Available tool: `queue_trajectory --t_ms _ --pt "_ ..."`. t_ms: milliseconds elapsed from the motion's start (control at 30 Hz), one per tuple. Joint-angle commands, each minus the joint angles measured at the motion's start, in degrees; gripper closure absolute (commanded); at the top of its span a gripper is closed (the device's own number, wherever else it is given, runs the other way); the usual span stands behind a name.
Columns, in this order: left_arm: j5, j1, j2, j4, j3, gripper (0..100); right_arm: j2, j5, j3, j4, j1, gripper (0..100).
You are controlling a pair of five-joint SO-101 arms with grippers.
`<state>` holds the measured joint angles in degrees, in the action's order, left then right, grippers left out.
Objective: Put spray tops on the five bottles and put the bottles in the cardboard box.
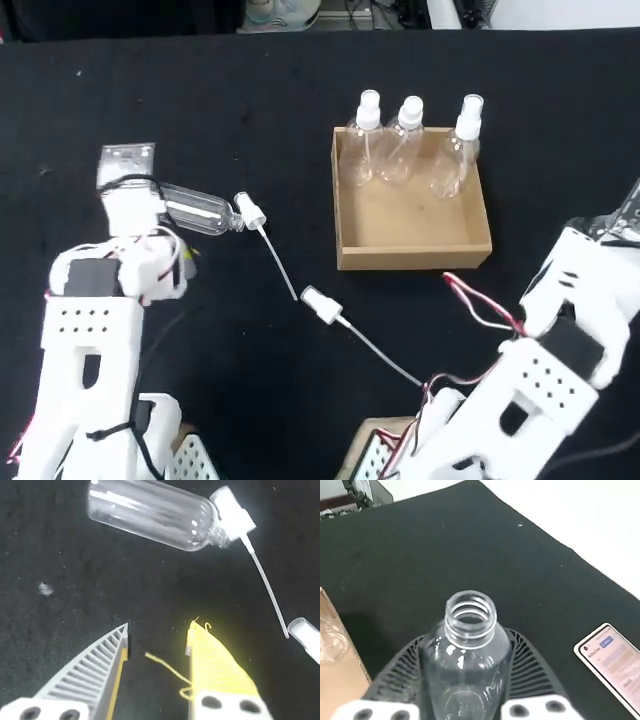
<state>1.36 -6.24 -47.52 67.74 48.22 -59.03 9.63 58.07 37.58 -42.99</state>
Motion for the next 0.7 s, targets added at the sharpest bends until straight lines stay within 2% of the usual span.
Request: queue_trajectory --t_ms 0,133,267,433,667 --pt "-0.26 0.84 -0.26 0.53 -4.35 81 -4.26 -0.09 -3.91 1.67 1.23 98.7" --pt "-3.25 -0.04 1.32 0.53 -4.62 81 -6.02 -0.09 -3.82 4.13 3.08 98.7" --pt "-3.25 1.80 11.87 2.11 -7.34 81 -6.55 -0.09 -3.82 4.84 5.19 98.7" --pt "-3.08 8.84 27.43 13.36 -18.07 81 -6.55 -0.09 -3.82 4.75 6.42 98.7" --pt "-3.96 16.31 30.59 14.42 -23.78 81 -6.46 -0.09 -3.82 4.66 6.59 98.7"
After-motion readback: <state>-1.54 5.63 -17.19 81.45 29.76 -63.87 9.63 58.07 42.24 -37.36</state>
